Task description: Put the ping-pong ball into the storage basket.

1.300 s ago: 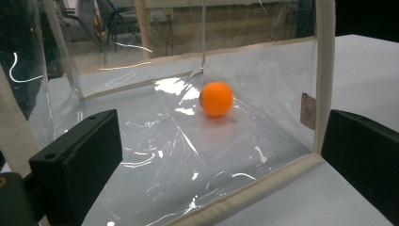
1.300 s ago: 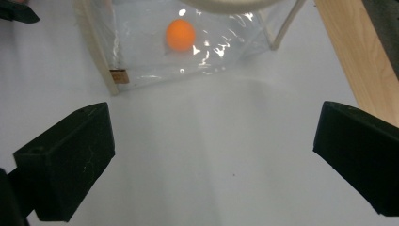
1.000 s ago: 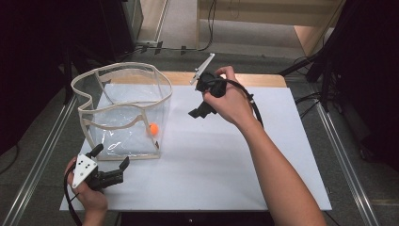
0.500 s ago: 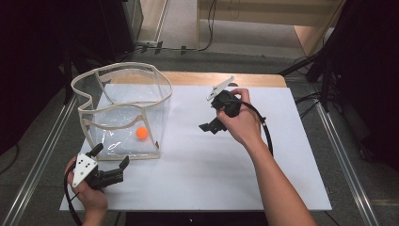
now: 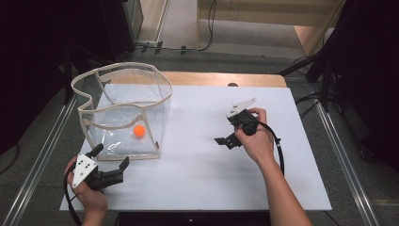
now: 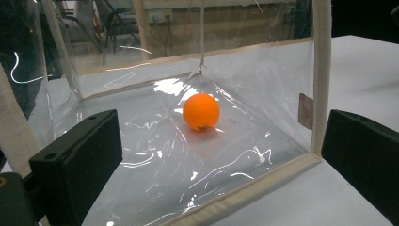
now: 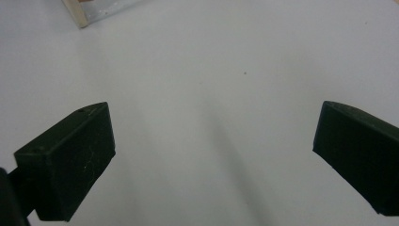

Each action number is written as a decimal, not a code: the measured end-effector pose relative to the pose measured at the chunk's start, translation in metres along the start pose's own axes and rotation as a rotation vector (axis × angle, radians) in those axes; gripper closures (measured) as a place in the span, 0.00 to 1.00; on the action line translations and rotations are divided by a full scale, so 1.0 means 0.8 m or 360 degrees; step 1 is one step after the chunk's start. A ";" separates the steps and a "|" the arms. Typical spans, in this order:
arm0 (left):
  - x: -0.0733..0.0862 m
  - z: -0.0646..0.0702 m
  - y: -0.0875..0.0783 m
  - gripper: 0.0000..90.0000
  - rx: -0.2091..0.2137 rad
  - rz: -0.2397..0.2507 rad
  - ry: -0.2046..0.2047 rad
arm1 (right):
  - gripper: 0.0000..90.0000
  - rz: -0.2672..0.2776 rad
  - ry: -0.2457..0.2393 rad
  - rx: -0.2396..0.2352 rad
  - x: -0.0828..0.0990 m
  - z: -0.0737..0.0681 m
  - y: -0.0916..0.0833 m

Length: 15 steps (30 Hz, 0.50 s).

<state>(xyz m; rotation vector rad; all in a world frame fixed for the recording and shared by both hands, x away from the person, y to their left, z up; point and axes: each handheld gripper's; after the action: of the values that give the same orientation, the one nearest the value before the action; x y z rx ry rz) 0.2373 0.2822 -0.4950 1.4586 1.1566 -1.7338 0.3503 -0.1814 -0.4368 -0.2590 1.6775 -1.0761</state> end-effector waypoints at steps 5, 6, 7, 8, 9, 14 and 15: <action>0.000 0.001 0.000 0.00 -0.0002 -0.0003 0.0003 | 0.00 0.0015 0.0022 -0.0002 0.014 0.000 0.000; 0.000 0.001 0.000 0.00 -0.0001 -0.0004 0.0004 | 0.00 0.0027 0.0033 0.0010 0.018 -0.001 0.000; 0.000 0.001 0.000 0.00 -0.0001 -0.0003 0.0004 | 0.00 0.0039 0.0036 0.0011 0.022 -0.002 -0.001; 0.000 0.001 -0.001 0.00 0.0000 -0.0004 0.0004 | 0.00 0.0048 0.0041 0.0001 0.025 -0.002 -0.001; 0.000 0.001 -0.001 0.00 0.0000 -0.0005 0.0005 | 0.00 0.0068 0.0044 0.0016 0.031 -0.005 -0.001; 0.000 0.001 -0.001 0.00 -0.0001 -0.0002 0.0002 | 0.00 0.0117 0.0056 0.0027 0.046 -0.008 -0.004; 0.000 0.000 -0.002 0.00 -0.0002 -0.0002 0.0003 | 0.00 0.0131 0.0071 0.0047 0.054 -0.009 -0.006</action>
<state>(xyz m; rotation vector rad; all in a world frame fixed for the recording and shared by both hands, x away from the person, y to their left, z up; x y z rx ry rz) 0.2361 0.2825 -0.4947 1.4593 1.1594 -1.7329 0.3250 -0.2077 -0.4618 -0.1467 1.6959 -1.0507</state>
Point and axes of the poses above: each handheld gripper's, and its own axes: y roughly forward along the jaws, x roughly out of its underside, z roughly to its right, and after that the axes turned 4 degrees about -y, right-handed
